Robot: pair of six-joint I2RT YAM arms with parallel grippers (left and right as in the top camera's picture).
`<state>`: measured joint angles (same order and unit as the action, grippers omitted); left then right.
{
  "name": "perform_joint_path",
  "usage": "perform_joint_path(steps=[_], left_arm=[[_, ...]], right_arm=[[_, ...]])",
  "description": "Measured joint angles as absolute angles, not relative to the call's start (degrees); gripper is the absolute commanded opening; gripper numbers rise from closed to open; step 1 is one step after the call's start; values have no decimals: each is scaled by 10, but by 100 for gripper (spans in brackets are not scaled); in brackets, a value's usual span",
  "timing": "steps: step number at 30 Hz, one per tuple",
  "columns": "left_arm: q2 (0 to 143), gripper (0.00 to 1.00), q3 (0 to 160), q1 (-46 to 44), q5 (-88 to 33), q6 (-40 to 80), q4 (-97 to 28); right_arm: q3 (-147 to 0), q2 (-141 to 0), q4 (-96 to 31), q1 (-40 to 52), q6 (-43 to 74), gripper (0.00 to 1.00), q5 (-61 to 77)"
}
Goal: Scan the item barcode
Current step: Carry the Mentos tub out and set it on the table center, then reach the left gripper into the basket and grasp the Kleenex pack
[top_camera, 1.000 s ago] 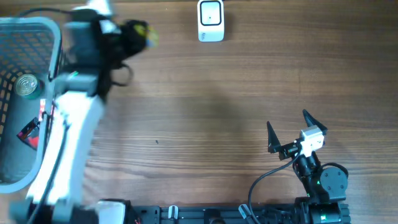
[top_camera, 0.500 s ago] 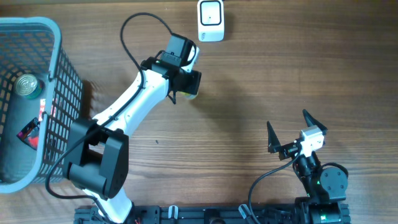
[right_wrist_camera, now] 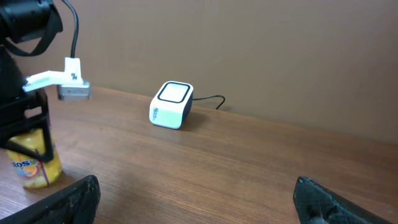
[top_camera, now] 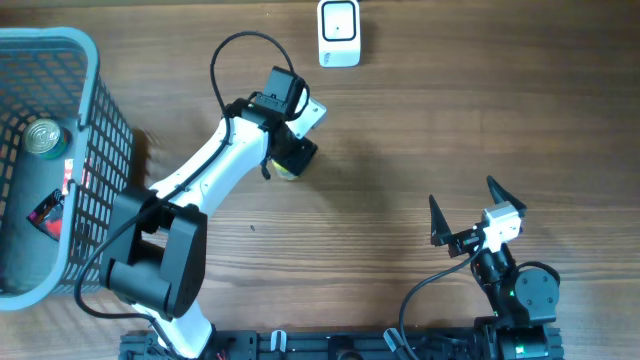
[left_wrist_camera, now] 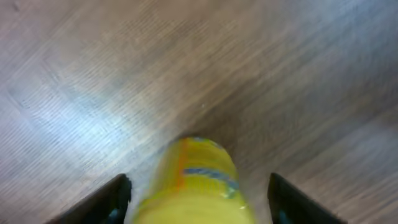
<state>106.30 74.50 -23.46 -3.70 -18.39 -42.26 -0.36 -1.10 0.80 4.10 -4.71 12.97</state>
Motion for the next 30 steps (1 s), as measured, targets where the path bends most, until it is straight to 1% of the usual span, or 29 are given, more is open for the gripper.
perform_joint_path(steps=[1, 3, 4, 8, 12, 16, 19, 20, 21, 22, 24, 27, 28, 29, 30], left_arm=[[1063, 89, 745, -235, -37, -193, -429], [1063, 92, 745, -235, -37, -208, -435], [1063, 100, 745, -235, -37, -214, -435], [1063, 100, 745, -235, -37, -220, -435], [1054, 100, 745, -238, -37, -187, -441], [972, 100, 773, -251, -25, -120, -446], [880, 100, 827, -248, 37, -77, -446], [822, 100, 873, -241, 106, -53, -438], [788, 100, 901, -227, 139, -42, -433], [762, 100, 924, -208, 170, -31, -430], [726, 100, 972, -124, 229, 4, -433], [708, 100, 1008, 98, 250, 91, -484], [711, 100, 1009, 154, 237, 118, -505], [722, 100, 1009, 239, 206, 155, -539], [741, 100, 1008, 306, 175, 189, -564]], right_arm=[[-4, -11, 8, 41, -47, 100, 130], [-4, -11, 8, 41, -47, 100, 130], [-4, -11, 8, 41, -47, 100, 130], [-4, -11, 8, 41, -47, 100, 130], [-4, -11, 8, 41, -47, 100, 130], [-4, -11, 8, 41, -47, 100, 130], [-4, -11, 8, 41, -47, 100, 130], [-4, -11, 8, 41, -47, 100, 130], [-4, -11, 8, 41, -47, 100, 130], [-4, -11, 8, 41, -47, 100, 130], [-4, -11, 8, 41, -47, 100, 130], [-4, -11, 8, 41, -47, 100, 130], [-4, -11, 8, 41, -47, 100, 130], [-4, -11, 8, 41, -47, 100, 129], [-4, -11, 8, 41, -47, 100, 129]])
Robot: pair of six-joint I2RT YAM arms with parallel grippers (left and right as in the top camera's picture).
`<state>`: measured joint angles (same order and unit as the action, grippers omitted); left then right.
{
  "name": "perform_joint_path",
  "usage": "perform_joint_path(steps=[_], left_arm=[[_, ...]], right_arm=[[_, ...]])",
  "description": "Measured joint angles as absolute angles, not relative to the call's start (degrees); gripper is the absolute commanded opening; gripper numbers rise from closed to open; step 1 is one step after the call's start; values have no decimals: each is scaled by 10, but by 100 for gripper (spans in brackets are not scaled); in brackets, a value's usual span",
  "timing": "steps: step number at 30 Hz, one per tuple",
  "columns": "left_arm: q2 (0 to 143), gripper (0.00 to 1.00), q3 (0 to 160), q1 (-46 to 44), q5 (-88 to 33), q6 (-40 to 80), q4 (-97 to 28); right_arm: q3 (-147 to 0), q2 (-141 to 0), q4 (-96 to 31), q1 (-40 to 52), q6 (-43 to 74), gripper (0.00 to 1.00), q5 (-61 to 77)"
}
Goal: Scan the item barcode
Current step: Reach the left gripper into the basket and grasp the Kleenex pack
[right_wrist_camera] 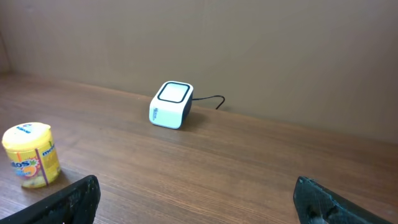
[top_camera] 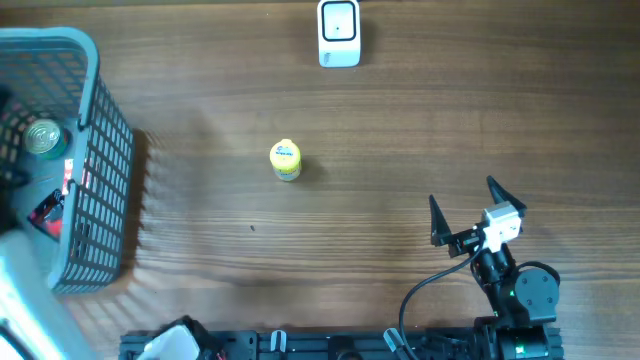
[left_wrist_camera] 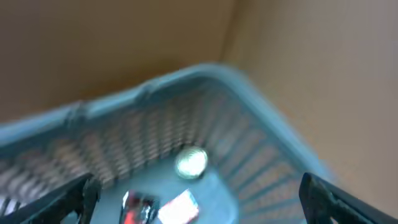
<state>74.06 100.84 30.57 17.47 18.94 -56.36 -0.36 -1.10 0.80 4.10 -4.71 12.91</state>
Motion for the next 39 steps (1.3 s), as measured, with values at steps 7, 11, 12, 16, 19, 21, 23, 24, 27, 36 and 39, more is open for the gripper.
perform_joint_path(steps=[7, 11, 12, 16, 19, 21, 23, 24, 27, 36, 39], left_arm=[[939, 100, 996, 430, 37, 268, -641], [1040, 100, 996, 395, 20, 214, -630], [1061, 100, 996, 383, 18, 196, -627], [1132, 100, 995, 333, 10, 92, -624], [1168, 100, 995, 303, 8, 19, -626], [1179, 100, 995, 298, 10, -18, -623], [1181, 100, 995, 297, 19, -38, -623], [1181, 100, 995, 298, 25, -45, -625], [1181, 100, 995, 305, 35, -65, -640], [1181, 100, 947, 332, 44, -90, -618], [1182, 100, 902, 332, 44, -90, -577]], right_arm=[[-4, -11, 8, 41, -47, 100, 128], [-4, -11, 8, 41, -47, 100, 128], [-4, -11, 8, 41, -47, 100, 128], [-4, -11, 8, 41, -47, 100, 128], [-4, -11, 8, 41, -47, 100, 128], [-4, -11, 8, 41, -47, 100, 128], [-4, -11, 8, 41, -47, 100, 128], [-4, -11, 8, 41, -47, 100, 128], [-4, -11, 8, 41, -47, 100, 128], [-4, -11, 8, 41, -47, 99, 128], [-4, -11, 8, 41, -47, 100, 128]])
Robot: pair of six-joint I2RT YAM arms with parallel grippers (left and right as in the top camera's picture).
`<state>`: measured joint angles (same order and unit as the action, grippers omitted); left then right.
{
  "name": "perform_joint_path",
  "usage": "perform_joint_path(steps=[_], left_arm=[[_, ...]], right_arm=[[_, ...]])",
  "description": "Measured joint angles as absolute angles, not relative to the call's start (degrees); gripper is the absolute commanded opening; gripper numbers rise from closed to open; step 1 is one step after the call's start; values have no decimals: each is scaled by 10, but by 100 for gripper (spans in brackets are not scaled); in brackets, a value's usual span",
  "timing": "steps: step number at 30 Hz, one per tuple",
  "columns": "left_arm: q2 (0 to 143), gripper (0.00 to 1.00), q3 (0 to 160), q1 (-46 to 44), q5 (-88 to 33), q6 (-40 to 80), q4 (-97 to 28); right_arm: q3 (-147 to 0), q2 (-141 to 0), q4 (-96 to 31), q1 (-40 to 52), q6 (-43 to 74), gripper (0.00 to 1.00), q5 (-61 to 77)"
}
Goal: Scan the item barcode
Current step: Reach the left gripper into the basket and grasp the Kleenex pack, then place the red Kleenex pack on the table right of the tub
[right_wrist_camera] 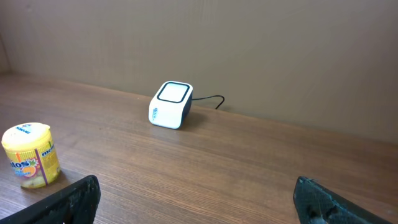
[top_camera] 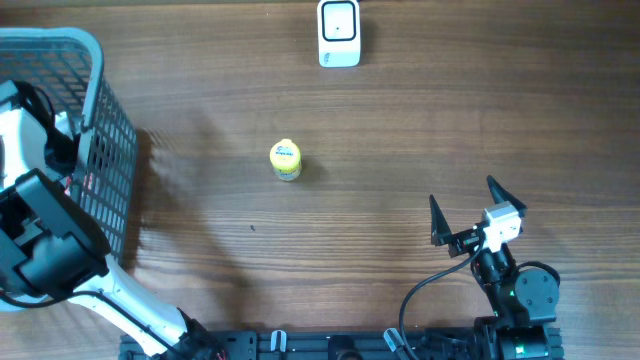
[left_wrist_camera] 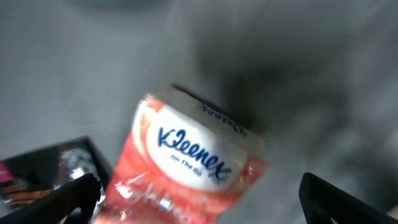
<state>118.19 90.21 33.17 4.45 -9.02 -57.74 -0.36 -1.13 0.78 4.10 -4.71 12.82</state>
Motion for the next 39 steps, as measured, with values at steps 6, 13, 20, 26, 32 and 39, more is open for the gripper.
perform_joint_path(steps=[6, 13, 20, 26, 32, 39], left_arm=[[1174, 80, 860, 332, 34, -92, -502], [1173, 54, 854, 331, 29, -98, -477], [1171, 45, 853, 331, 31, -69, -482], [1139, 45, 846, 331, 38, -53, -507], [978, 48, 847, 331, 40, -24, -507], [714, 51, 854, 314, -93, 10, -471]], right_arm=[[-4, -11, 8, 41, -47, 100, 128], [-4, -11, 8, 41, -47, 100, 128], [-4, -11, 8, 41, -47, 100, 128], [-4, -11, 8, 41, -47, 100, 128], [-4, -11, 8, 41, -47, 100, 128], [-4, -11, 8, 41, -47, 100, 128]])
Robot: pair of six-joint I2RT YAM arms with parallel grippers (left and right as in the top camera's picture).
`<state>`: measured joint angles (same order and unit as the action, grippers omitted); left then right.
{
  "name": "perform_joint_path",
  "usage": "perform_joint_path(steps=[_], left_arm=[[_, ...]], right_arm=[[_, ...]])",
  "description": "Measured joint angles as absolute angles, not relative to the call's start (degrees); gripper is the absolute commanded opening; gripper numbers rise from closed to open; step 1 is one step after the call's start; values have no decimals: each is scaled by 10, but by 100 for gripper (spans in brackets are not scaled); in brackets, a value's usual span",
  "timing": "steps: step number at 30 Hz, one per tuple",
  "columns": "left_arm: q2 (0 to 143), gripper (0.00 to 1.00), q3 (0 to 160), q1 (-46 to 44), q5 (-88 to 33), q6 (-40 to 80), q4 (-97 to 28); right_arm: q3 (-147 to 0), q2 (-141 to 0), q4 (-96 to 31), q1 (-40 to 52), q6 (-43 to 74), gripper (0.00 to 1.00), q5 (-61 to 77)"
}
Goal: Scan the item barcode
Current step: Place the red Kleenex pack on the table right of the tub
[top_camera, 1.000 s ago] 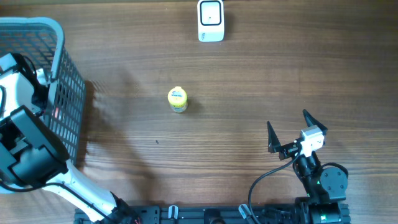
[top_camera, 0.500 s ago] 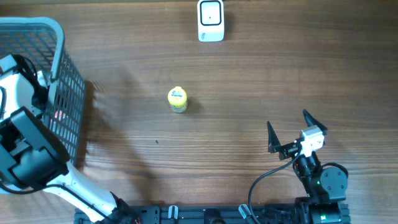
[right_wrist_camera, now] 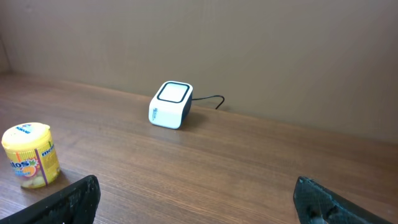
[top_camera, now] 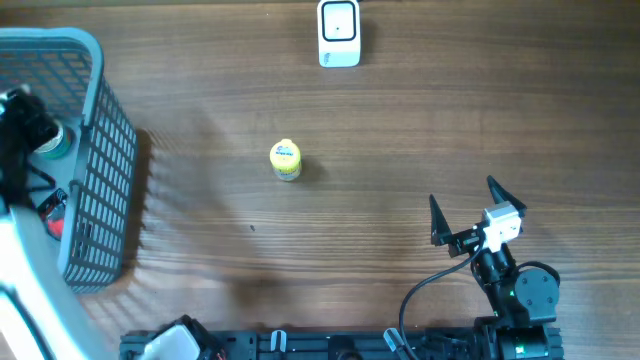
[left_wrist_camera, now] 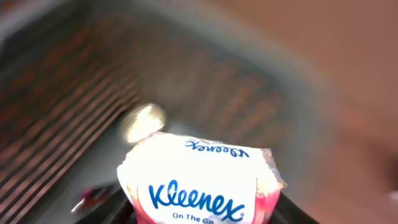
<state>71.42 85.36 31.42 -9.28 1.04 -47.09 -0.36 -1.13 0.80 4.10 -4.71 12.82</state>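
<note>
My left gripper (left_wrist_camera: 200, 211) is shut on a pink and white Kleenex tissue pack (left_wrist_camera: 199, 180), held up above the blue-grey basket (top_camera: 100, 160); the view is blurred. From overhead the left arm's end (top_camera: 25, 125) sits over the basket and hides the pack. The white barcode scanner (top_camera: 339, 33) stands at the table's far edge, also in the right wrist view as the scanner (right_wrist_camera: 170, 104). My right gripper (top_camera: 467, 215) rests open near the front right, holding nothing.
A yellow tub (top_camera: 285, 160) stands upright mid-table, seen at the left as the tub (right_wrist_camera: 31, 154). Inside the basket lie a metal can (top_camera: 55, 140) and a red item (top_camera: 55, 218). The scanner's cable (right_wrist_camera: 208, 101) runs behind it.
My left gripper was open low inside the basket over the Kleenex pack. Now it is shut on the pack and stands higher, with the basket floor and can below. Right arm unchanged.
My left gripper first stood around the yellow tub mid-table. Then the tub stood alone and the gripper was open above the basket. Then it was down in the basket over the Kleenex pack. Now it holds that pack raised above the basket floor.
</note>
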Motion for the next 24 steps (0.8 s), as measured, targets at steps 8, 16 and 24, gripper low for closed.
perform_joint_path(steps=[8, 16, 24], left_arm=[[595, 52, 863, 88, -233, 66, -398], [888, 51, 862, -209, -147, 77, -411], [1125, 64, 858, -310, -118, 77, -400]], right_arm=[[-4, -11, 8, 41, -47, 100, 128], [-4, -11, 8, 41, -47, 100, 128], [-4, -11, 8, 41, -47, 100, 128]])
